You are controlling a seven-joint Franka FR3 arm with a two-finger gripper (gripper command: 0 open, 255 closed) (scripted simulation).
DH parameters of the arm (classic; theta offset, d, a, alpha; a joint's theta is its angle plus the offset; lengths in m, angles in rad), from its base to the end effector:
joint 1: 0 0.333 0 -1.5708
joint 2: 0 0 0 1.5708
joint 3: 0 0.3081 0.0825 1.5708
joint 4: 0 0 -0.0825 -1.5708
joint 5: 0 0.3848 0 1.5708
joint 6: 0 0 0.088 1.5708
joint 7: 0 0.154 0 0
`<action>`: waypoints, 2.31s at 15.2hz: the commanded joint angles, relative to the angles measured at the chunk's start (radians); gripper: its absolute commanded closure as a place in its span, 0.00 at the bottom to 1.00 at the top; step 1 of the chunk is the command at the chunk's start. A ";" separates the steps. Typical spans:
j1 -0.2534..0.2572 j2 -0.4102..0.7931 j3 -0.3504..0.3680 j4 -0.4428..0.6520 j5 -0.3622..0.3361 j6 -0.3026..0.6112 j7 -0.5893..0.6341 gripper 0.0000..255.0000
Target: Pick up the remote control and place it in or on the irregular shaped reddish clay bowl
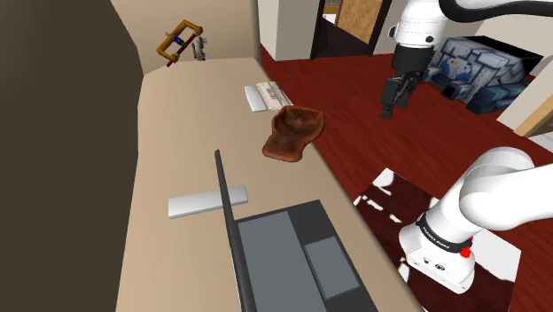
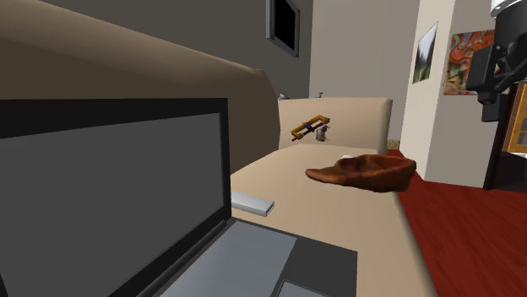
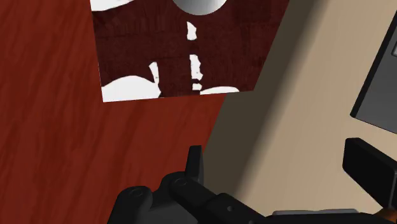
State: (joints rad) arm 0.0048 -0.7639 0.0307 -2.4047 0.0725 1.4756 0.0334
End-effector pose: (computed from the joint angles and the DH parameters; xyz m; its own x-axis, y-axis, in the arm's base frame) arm 0.2971 0.0233 0.5016 0.9861 -0.0034 -0.1662 -0.0111 -0.9989 -0.0455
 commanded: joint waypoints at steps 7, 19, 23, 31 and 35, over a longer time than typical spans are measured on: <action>0.063 0.167 0.062 0.028 0.028 0.169 -0.042 0.00; 0.163 0.528 0.193 0.186 0.020 0.433 -0.101 0.00; 0.193 0.650 0.236 0.265 -0.009 0.495 -0.109 0.00; 0.267 0.896 0.309 0.453 -0.110 0.578 -0.106 0.00; 0.316 1.019 0.334 0.562 -0.175 0.598 -0.102 0.00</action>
State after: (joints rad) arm 0.3097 0.2192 0.3600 -1.8709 -0.0835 2.0646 -0.0665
